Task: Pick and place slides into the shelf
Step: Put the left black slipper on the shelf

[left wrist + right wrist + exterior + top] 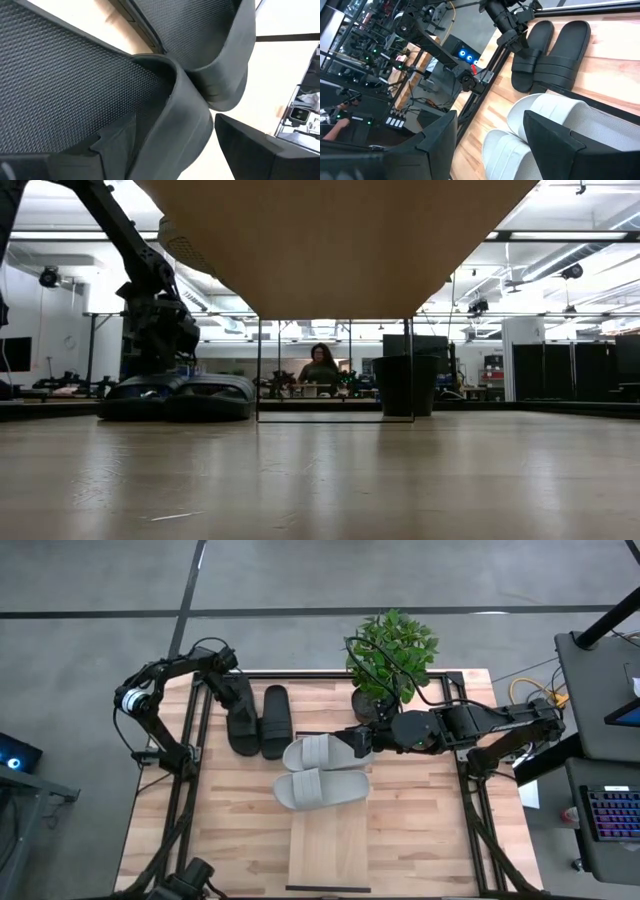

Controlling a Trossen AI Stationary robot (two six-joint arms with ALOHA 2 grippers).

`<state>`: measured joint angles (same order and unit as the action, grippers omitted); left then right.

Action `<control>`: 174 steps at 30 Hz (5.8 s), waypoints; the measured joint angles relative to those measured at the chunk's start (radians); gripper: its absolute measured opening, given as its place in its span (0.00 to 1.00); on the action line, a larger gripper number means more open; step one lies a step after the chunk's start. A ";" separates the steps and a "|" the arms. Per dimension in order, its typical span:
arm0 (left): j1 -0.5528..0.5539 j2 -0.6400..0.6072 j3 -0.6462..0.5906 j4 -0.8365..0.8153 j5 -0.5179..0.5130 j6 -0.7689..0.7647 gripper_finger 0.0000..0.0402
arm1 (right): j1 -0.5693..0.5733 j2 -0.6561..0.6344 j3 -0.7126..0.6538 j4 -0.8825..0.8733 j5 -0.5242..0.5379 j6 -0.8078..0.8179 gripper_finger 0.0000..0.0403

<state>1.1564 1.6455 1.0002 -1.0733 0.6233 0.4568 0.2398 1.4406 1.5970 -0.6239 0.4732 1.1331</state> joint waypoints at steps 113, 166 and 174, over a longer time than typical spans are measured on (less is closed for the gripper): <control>-0.040 -0.869 0.248 0.178 0.129 -0.749 0.00 | -0.037 0.001 -0.068 0.081 0.048 -0.078 0.54; -0.713 -0.348 0.919 0.491 -0.092 -0.822 0.00 | -0.126 0.008 0.262 0.208 -0.028 -0.666 0.57; -0.714 -0.362 0.918 0.487 -0.135 -0.816 0.00 | -0.120 0.017 0.262 0.219 -0.056 -0.628 0.66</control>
<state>0.4427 1.2837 1.9179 -0.5861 0.4884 -0.3595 0.1196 1.4573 1.8587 -0.4048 0.4176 0.5052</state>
